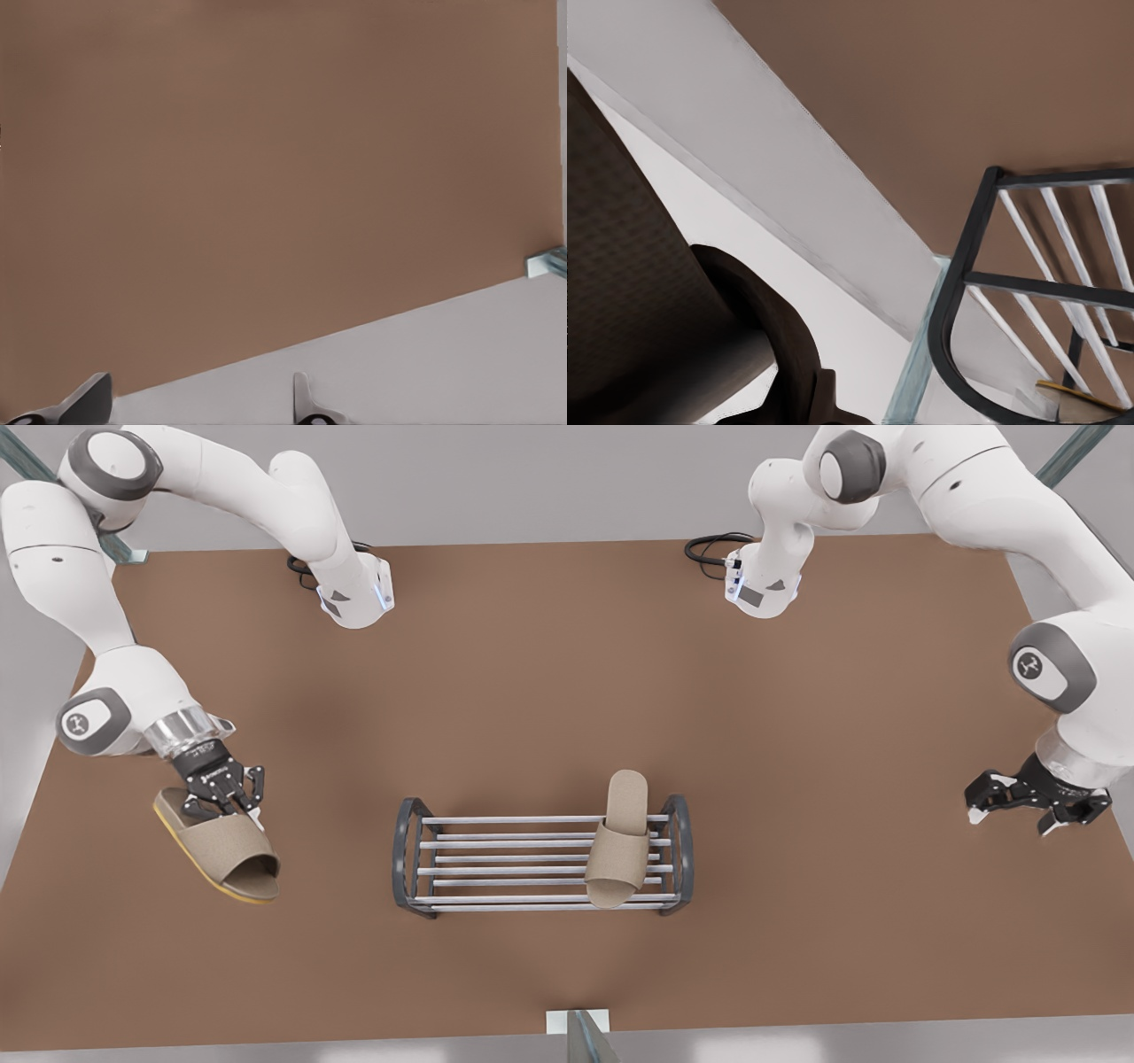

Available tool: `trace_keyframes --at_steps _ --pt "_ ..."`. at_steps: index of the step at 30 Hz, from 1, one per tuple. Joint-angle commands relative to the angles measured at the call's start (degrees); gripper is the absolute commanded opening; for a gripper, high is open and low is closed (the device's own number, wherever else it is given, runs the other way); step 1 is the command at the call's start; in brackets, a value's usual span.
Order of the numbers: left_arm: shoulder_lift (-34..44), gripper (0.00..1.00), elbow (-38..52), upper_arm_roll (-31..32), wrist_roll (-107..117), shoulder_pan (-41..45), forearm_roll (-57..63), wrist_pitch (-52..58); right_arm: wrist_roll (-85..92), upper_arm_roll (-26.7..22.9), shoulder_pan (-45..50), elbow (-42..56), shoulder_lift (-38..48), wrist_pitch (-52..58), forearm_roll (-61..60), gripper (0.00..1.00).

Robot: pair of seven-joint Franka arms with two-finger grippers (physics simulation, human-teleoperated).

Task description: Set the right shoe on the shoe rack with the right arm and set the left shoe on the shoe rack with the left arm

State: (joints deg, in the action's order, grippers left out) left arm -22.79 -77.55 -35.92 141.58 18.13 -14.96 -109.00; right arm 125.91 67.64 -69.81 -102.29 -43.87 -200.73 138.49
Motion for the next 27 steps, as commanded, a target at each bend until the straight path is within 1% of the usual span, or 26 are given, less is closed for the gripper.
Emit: trace_keyframes --at_steps 1,2,3,5,6,7,9,12,14,20,21,22,23,24,26,27 --pt "0.47 1.0 0.38 -0.65 -156.13 -2.92 -3.23 19.26 -22.64 0.21 2.65 1.04 3.0 0.08 -0.23 0.21" --pt "1.69 1.0 0.29 1.62 -159.33 -3.19 -3.14 17.68 -25.19 0.21 3.62 1.21 4.58 0.17 -0.85 0.21" --pt "2.58 1.0 0.38 2.6 -159.24 -3.1 -3.84 17.41 -26.07 0.12 4.77 1.3 6.43 0.17 -3.22 0.21" --pt "2.49 1.0 0.55 2.52 -159.16 -2.84 -3.94 17.67 -26.16 0.03 5.65 1.3 10.03 0.26 -8.58 0.21" --pt "2.49 1.0 4.24 4.26 -159.07 -3.19 -3.23 18.03 -26.25 -0.05 6.61 1.3 12.32 0.34 -12.45 0.21" --pt "6.18 1.0 3.81 14.11 -158.89 -10.83 -1.66 17.94 -28.88 -0.49 8.02 1.3 14.34 0.43 -14.56 0.21" --pt "10.57 1.0 0.2 24.67 -156.61 -17.25 4.15 16.36 -31.08 -0.67 10.13 1.22 17.94 1.57 -19.83 0.21" --pt "8.2 1.0 0.47 24.58 -156.61 -16.9 4.06 16.27 -31.17 -0.76 15.22 1.13 19.97 7.2 -26.68 0.21" --pt "7.76 1.0 0.47 24.58 -156.69 -16.99 3.97 16.18 -35.83 -0.84 20.41 0.95 20.32 14.23 -30.29 0.21" --pt "7.67 1.0 0.47 24.49 -156.87 -17.17 3.97 16.18 -35.83 -0.93 30.25 0.69 20.67 32.15 -45.05 0.21" --pt "7.67 1.0 0.47 24.49 -156.87 -17.17 3.97 16.18 -35.83 -5.05 35.61 1.04 20.67 35.94 -49.1 0.21" --pt "7.67 1.0 0.47 24.49 -156.87 -17.17 3.97 16.09 -35.83 -8.66 39.56 1.39 20.67 37.25 -52.17 0.21" --pt "7.67 1.0 0.38 24.49 -156.87 -17.25 3.97 16.18 -35.83 -9.54 41.59 2.44 20.58 39.54 -54.54 0.21" --pt "7.67 1.0 0.38 24.49 -156.87 -17.25 3.89 16.18 -35.83 -11.83 44.05 3.5 20.58 40.6 -56.75 0.21" --pt "7.32 1.0 0.46 24.49 -156.96 -17.25 3.89 16.09 -36.0 -20.09 53.28 6.84 20.58 44.03 -62.81 0.21" --pt "7.32 1.0 0.38 24.49 -156.96 -17.34 3.89 16.09 -36.09 -21.94 55.57 7.72 20.58 45.08 -64.13 0.21"
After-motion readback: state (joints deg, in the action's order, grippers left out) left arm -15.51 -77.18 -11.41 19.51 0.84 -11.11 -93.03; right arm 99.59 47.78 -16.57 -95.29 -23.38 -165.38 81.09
